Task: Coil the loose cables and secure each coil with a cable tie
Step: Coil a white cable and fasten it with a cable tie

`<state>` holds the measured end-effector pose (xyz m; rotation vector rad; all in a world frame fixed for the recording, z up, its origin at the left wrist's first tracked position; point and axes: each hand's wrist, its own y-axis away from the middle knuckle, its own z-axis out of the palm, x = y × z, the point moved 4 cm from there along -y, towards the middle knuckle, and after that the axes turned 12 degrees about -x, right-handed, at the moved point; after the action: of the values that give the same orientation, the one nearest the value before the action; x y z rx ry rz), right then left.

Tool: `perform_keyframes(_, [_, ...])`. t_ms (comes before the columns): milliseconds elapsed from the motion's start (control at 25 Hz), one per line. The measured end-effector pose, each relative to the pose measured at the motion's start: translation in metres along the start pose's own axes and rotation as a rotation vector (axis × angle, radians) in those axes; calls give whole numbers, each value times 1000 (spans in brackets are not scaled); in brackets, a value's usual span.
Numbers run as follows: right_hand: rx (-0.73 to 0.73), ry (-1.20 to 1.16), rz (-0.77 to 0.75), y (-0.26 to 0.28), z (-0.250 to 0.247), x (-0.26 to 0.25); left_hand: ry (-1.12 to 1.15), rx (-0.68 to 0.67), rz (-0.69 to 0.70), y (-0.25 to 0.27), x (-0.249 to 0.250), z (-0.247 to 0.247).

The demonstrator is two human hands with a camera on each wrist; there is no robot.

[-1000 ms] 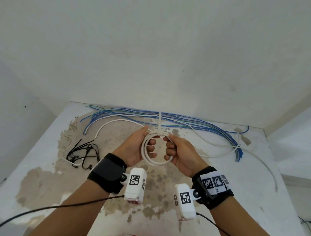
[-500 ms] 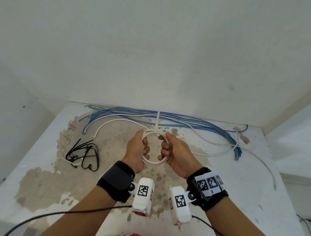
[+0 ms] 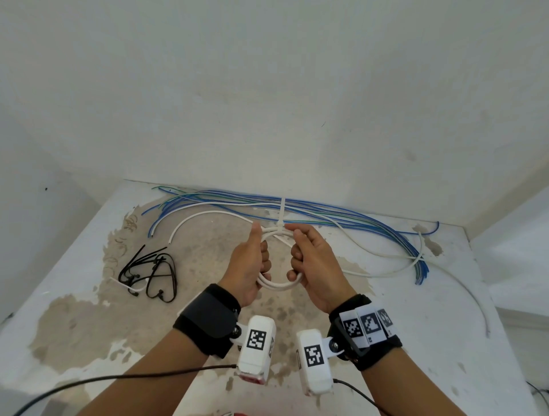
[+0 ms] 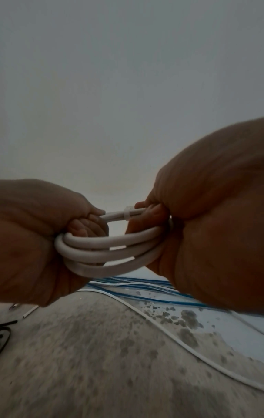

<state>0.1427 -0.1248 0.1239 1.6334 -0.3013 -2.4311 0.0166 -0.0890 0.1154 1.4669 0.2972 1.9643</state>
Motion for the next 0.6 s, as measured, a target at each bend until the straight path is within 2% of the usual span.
perform_keyframes(160, [4, 34, -1, 1, -1, 3, -59, -4, 11, 4, -3, 3])
perform_keyframes(320, [12, 1, -6, 4, -6, 2, -154, -82, 24, 2, 5, -4])
perform_keyframes(480, [-21, -18, 12, 7, -1, 4, -403, -144, 161, 5, 29, -7])
perform_keyframes(600, [-44, -2, -4, 6, 6, 6, -472, -114, 239, 9, 29, -8])
